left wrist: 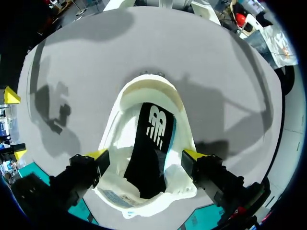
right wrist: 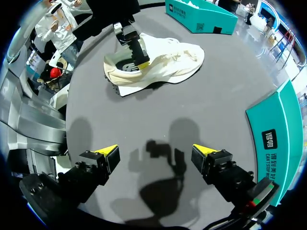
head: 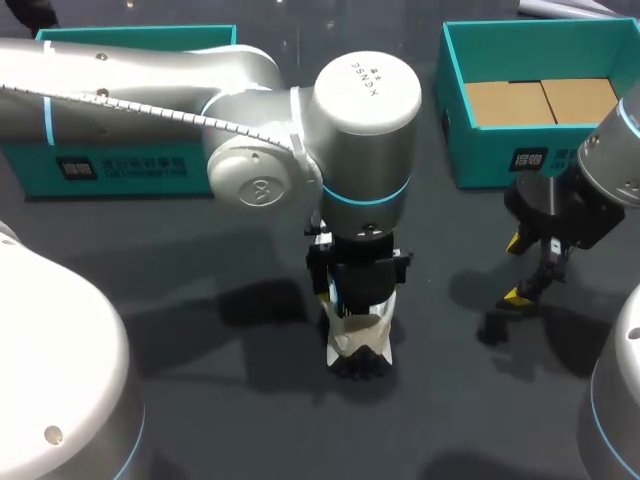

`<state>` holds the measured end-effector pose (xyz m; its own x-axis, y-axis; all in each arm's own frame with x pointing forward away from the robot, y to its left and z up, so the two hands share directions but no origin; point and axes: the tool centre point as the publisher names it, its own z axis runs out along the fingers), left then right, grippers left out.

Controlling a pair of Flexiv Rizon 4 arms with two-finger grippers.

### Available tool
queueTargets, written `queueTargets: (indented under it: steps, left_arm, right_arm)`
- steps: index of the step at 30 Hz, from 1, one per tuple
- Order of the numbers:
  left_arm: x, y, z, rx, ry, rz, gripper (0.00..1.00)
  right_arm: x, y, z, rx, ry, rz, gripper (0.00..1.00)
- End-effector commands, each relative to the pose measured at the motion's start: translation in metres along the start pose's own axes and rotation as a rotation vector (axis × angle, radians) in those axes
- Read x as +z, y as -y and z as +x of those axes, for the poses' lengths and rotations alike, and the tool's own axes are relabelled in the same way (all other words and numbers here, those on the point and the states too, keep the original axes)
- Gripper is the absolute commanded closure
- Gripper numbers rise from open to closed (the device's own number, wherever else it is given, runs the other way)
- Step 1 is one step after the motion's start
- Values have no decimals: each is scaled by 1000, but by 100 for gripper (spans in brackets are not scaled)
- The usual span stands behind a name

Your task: Take the shoe out of the shoebox, open the shoe tongue, remove and reinsert the insole, then place the shoe into the shoebox

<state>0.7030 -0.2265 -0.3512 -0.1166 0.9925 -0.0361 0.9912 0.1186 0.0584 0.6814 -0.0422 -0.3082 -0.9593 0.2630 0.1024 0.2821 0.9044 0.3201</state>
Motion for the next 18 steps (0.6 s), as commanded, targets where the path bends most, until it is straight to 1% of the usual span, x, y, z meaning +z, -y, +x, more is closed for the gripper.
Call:
queueTargets:
  steps: [1,10,14,18]
  left_arm:
    - [0,2,-1,26,11,2,0]
    - [-5,9,-1,46,17,-3,0]
    - [-11,7,-1,46,24,-6,0]
    - [-11,4,0,38,19,-1,0]
  right_arm:
    - [0,1,1,0,3,0,0]
    - [0,1,1,0,3,0,0]
    - [0,1,1,0,3,0,0]
    - [0,1,1,0,3,0,0]
